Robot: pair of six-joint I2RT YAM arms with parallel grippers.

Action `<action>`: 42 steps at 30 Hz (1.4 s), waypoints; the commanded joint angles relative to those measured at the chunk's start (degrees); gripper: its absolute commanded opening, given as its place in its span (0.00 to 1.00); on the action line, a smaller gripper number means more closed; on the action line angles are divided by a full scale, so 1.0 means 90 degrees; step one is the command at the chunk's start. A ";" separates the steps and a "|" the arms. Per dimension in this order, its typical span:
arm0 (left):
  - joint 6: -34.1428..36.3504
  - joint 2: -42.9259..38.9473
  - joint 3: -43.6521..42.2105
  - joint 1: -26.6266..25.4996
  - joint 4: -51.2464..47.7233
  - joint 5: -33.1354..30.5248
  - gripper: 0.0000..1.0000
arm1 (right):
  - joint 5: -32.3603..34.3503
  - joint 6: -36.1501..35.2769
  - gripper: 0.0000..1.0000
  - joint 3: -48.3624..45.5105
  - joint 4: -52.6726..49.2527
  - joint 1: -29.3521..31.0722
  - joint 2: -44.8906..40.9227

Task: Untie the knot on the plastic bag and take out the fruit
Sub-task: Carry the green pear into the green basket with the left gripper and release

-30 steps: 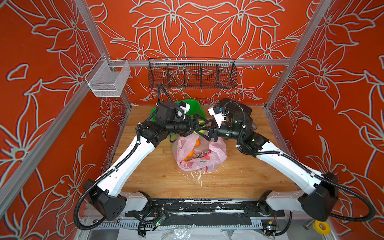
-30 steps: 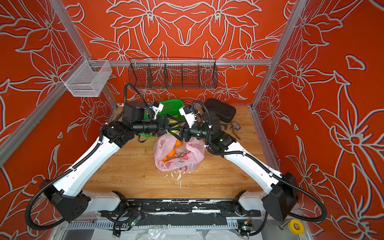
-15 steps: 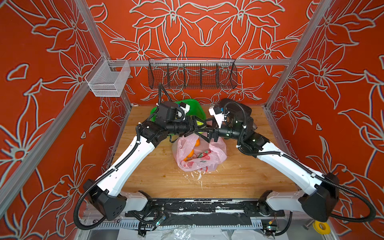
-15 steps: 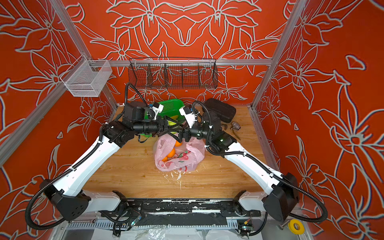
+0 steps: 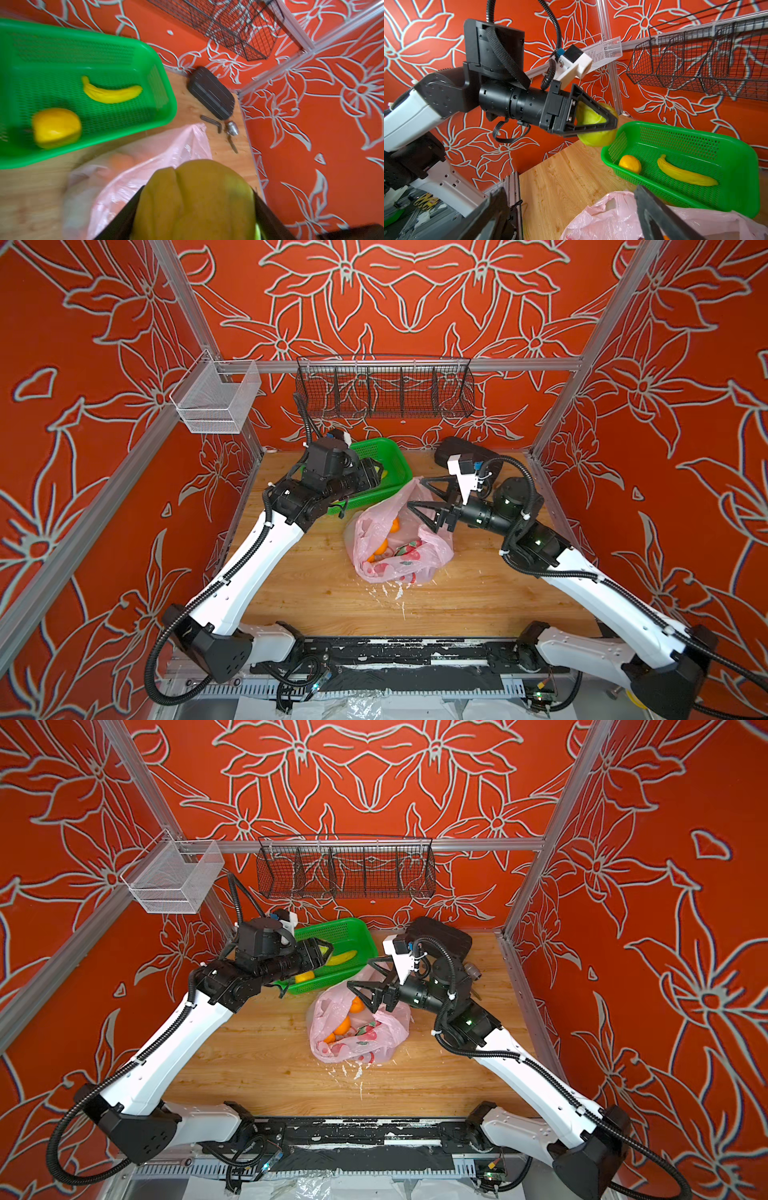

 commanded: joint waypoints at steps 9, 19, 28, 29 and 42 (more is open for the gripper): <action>0.0753 0.1133 -0.0298 0.1270 0.0673 -0.0831 0.67 | 0.0245 0.0025 0.97 -0.0621 0.0167 -0.0006 -0.0629; 0.0865 0.3268 0.0779 0.2155 0.0615 -0.0800 0.65 | 0.0266 -0.0276 0.97 -0.0732 -0.0207 -0.0015 -0.0814; 0.0899 0.4970 0.1989 0.2595 0.0187 -0.0473 0.64 | 0.0413 -0.0622 0.97 -0.0687 -0.0673 -0.0016 -0.1086; 0.0870 0.5069 0.1994 0.2617 0.0235 -0.0439 0.64 | 0.0421 -0.0649 0.97 -0.0670 -0.0718 -0.0016 -0.1107; 0.0771 0.6128 0.2558 0.2669 -0.0362 -0.0274 0.67 | 0.0483 -0.0803 0.97 -0.0577 -0.0858 -0.0016 -0.1082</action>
